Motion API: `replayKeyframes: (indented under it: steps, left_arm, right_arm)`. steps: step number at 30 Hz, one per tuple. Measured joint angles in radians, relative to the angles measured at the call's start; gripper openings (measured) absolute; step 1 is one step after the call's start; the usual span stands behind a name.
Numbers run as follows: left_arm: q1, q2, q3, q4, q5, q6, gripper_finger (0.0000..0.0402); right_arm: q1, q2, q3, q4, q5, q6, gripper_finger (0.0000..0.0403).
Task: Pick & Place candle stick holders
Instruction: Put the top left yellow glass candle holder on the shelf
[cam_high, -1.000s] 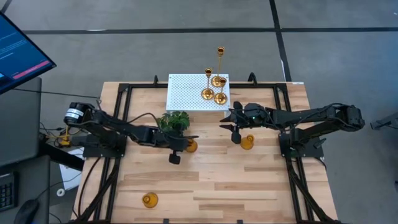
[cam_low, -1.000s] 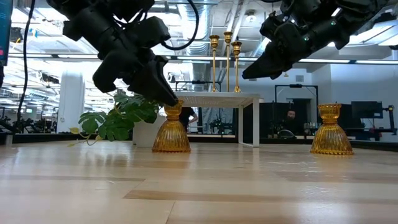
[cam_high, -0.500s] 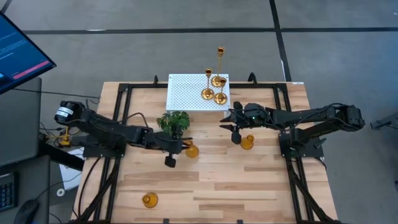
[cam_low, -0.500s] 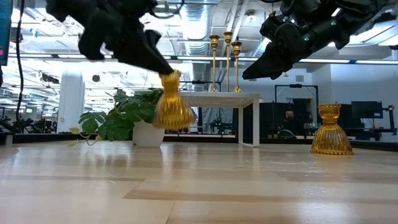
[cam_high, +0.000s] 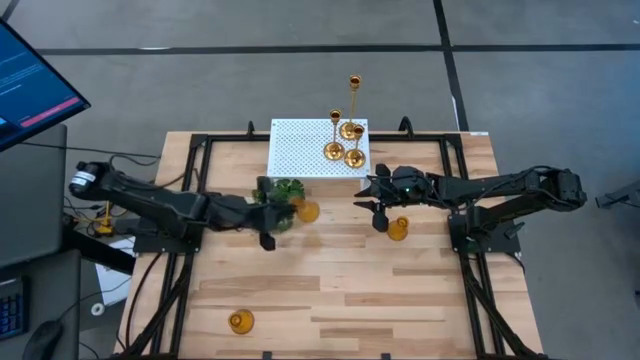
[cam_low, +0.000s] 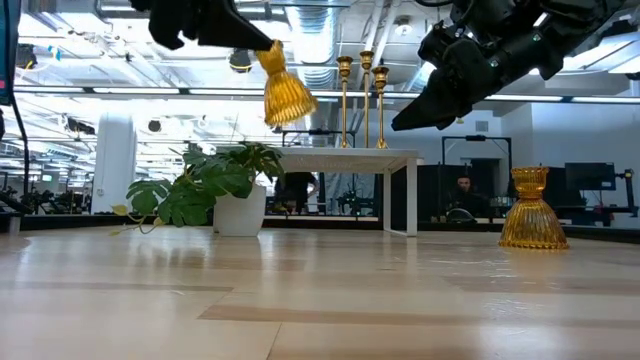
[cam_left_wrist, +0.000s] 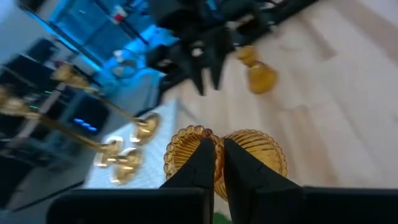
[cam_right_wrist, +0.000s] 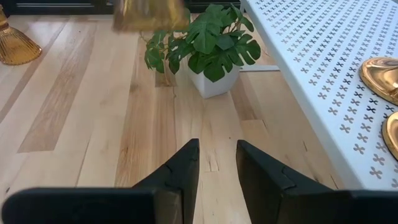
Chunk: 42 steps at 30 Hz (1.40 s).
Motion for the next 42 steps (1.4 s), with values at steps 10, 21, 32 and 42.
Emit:
replayKeyframes:
  steps: [10, 21, 32, 42]
  left_arm:
    - [0.128, -0.003, 0.153, -0.054, -0.232, 0.164, 0.0012]
    - [0.503, 0.050, 0.226, -0.054, -0.062, 0.165, 0.0012]
    - [0.659, 0.289, 0.435, -0.269, 0.105, 0.133, 0.0012]
    - [0.728, 0.348, 0.490, -0.325, 0.242, 0.041, 0.0012]
  right_arm:
    - [0.000, 0.000, 0.000, -0.001, 0.000, 0.000, 0.0097]
    - [0.000, 0.000, 0.000, -0.013, 0.000, 0.000, 0.0097]
    - [0.000, 0.000, 0.000, -0.028, 0.000, 0.000, 0.0097]
    - [0.000, 0.000, 0.000, -0.053, 0.000, 0.001, 0.0097]
